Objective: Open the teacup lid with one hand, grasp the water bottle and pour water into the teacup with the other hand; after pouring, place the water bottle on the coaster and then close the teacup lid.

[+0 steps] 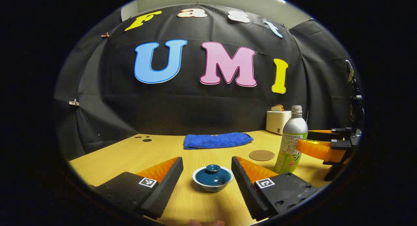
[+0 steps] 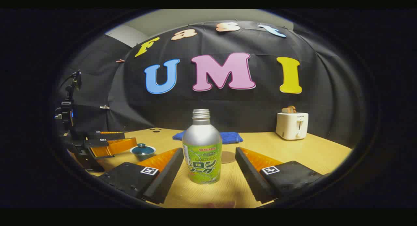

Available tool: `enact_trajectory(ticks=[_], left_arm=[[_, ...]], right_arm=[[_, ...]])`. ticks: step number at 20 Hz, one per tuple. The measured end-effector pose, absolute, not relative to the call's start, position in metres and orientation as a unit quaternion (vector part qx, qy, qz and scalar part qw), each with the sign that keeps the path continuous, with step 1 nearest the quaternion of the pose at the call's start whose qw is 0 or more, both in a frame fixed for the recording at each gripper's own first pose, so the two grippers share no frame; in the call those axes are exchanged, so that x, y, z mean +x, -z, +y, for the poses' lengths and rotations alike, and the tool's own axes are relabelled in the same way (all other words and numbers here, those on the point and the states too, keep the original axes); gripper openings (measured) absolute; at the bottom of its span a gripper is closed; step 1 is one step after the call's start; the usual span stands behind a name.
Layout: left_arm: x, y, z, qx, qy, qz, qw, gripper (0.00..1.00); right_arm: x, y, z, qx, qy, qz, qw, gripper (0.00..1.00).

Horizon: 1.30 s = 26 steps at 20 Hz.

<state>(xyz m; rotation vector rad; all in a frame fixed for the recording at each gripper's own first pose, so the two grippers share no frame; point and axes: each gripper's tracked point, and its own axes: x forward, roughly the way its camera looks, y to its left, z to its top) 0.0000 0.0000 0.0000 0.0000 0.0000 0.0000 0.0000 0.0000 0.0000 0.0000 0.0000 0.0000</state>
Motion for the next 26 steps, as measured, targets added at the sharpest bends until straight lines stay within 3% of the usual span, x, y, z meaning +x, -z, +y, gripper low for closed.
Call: enact_trajectory(ticks=[14, 19, 26], left_arm=[[0.001, -0.001, -0.010, 0.001, 0.026, 0.000, 1.000, 0.95], [0.017, 0.024, -0.016, 0.035, 0.044, 0.078, 0.995, 0.95], [0.036, 0.023, -0.006, 0.042, 0.029, 0.085, 0.995, 0.76]], right_arm=[[0.001, 0.004, -0.003, -0.001, -0.002, 0.006, 1.000, 0.99], [0.001, 0.004, -0.003, -0.001, -0.003, 0.006, 1.000, 0.98], [0.001, 0.005, -0.004, -0.001, -0.003, 0.006, 1.000, 0.99]])
